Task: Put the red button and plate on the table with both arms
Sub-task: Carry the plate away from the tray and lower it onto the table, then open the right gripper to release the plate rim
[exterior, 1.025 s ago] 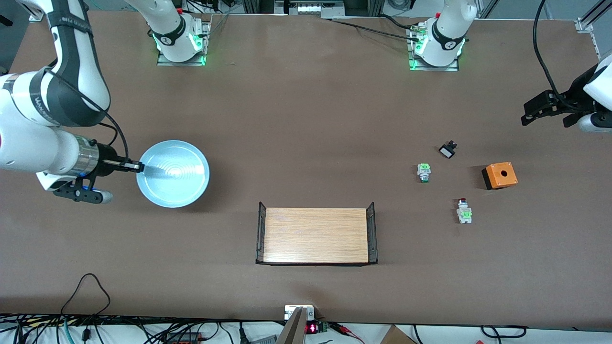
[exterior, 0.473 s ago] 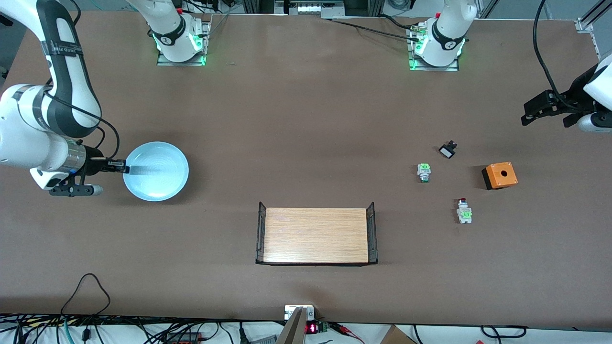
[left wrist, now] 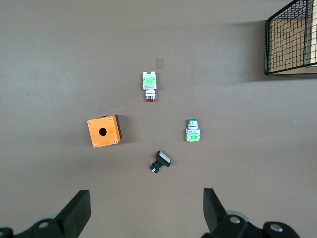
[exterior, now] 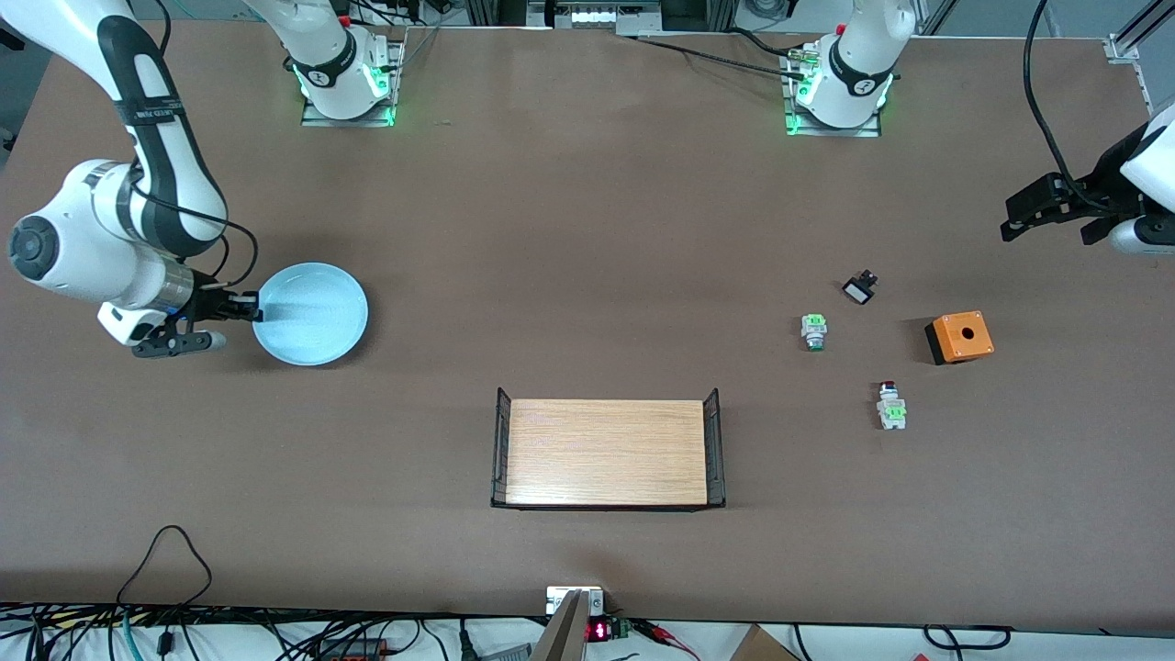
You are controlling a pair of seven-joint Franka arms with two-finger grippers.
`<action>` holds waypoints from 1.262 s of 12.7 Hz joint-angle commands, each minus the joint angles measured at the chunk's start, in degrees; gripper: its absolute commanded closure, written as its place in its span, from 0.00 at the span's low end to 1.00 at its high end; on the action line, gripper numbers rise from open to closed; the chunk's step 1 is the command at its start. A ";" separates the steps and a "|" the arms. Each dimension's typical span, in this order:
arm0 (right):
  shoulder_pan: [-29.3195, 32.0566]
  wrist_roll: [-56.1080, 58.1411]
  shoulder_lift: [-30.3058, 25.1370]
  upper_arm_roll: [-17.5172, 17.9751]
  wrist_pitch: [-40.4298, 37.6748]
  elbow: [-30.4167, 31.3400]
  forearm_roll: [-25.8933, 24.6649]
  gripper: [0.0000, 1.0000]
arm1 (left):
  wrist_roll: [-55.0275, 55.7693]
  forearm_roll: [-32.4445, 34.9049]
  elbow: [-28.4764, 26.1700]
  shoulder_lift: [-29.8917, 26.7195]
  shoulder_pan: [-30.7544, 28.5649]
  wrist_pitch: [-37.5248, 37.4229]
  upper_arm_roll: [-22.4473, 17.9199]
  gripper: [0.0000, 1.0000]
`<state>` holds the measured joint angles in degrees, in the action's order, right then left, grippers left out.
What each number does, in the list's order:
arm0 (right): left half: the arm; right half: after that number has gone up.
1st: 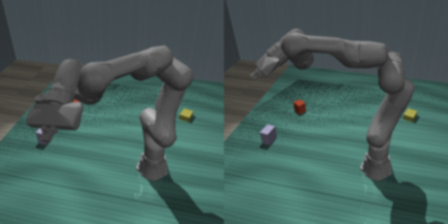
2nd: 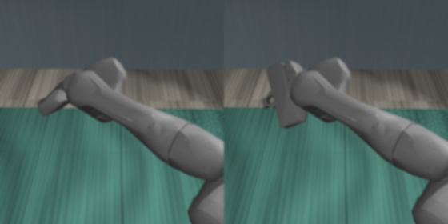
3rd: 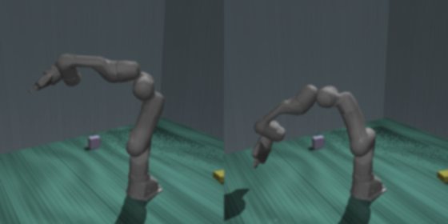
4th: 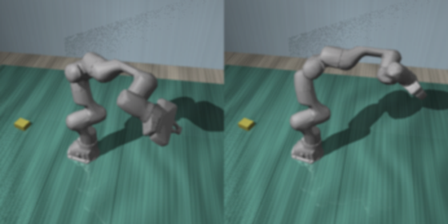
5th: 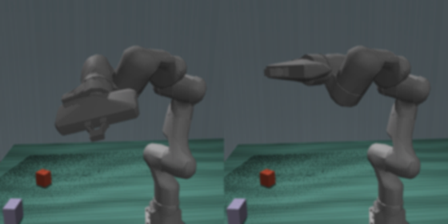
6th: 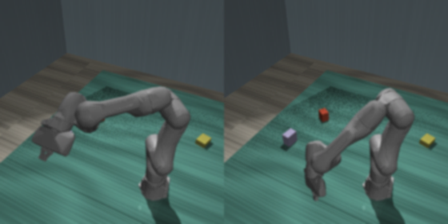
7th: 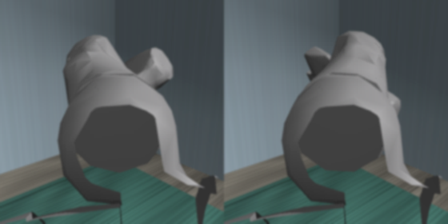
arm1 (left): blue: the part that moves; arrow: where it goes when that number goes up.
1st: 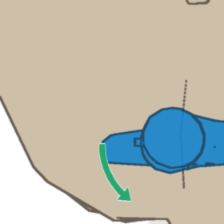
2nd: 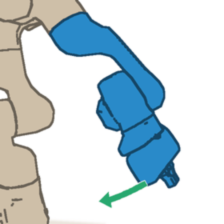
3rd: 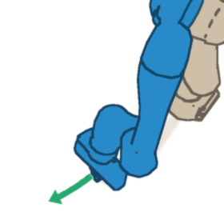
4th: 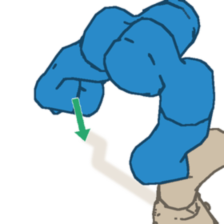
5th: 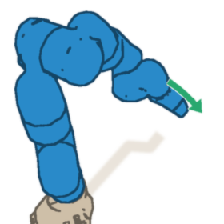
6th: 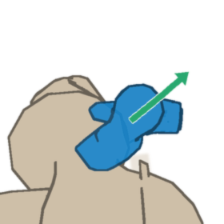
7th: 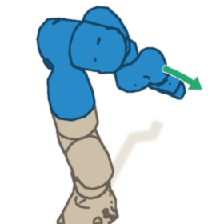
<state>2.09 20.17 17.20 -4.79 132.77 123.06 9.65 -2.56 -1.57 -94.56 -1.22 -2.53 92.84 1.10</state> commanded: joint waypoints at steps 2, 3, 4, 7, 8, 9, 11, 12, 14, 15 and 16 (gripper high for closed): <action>2.21 3.38 -1.29 0.92 6.01 6.49 1.95 0.99 | -0.61 1.13 1.04 -0.01 0.25 -1.00 -0.04 0.00; 2.39 4.16 -0.94 0.92 5.75 6.49 3.60 0.96 | -0.61 1.13 1.04 -0.01 0.25 -1.09 -0.04 0.00; 2.48 3.74 -0.85 1.01 5.23 6.41 5.19 0.55 | -0.61 1.13 1.04 -0.01 0.25 -1.09 -0.04 0.00; 2.13 0.76 -3.57 1.88 0.95 3.26 5.91 0.00 | -0.61 1.13 1.04 -0.01 0.25 -1.09 -0.04 0.00; 1.96 -2.47 -3.92 2.32 -2.48 0.54 5.82 0.00 | -0.61 1.13 1.04 -0.01 0.25 -1.00 -0.04 0.00; 1.61 -6.25 -4.01 2.50 -6.25 -2.44 5.38 0.00 | -0.61 1.13 1.04 -0.01 0.25 -1.00 -0.04 0.00; -0.15 -11.27 -4.01 2.50 -10.23 -6.85 4.94 0.00 | -0.61 1.13 1.04 -0.01 0.25 -1.00 -0.04 0.00; -0.76 -12.86 -4.01 2.50 -11.72 -8.34 4.33 0.00 | -0.61 1.13 1.04 -0.01 0.25 -1.09 -0.04 0.00; -2.25 -16.03 -4.10 2.50 -14.97 -12.12 1.35 0.00 | -0.61 1.13 0.96 -0.01 0.25 -1.09 -0.04 0.00; -2.78 -18.04 -4.02 2.50 -18.30 -15.01 -1.01 0.00 | -0.35 1.13 0.96 -0.01 0.25 -1.09 -0.13 0.00; -3.49 -19.46 -3.93 2.50 -21.29 -17.48 -2.43 0.00 | 0.00 1.13 0.96 -0.01 0.25 -1.09 -0.13 0.00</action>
<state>-0.28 4.14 12.79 -2.25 117.00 110.72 10.16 -2.55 -1.57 -94.56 -1.22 -2.53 92.84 1.09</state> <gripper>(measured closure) 0.000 0.000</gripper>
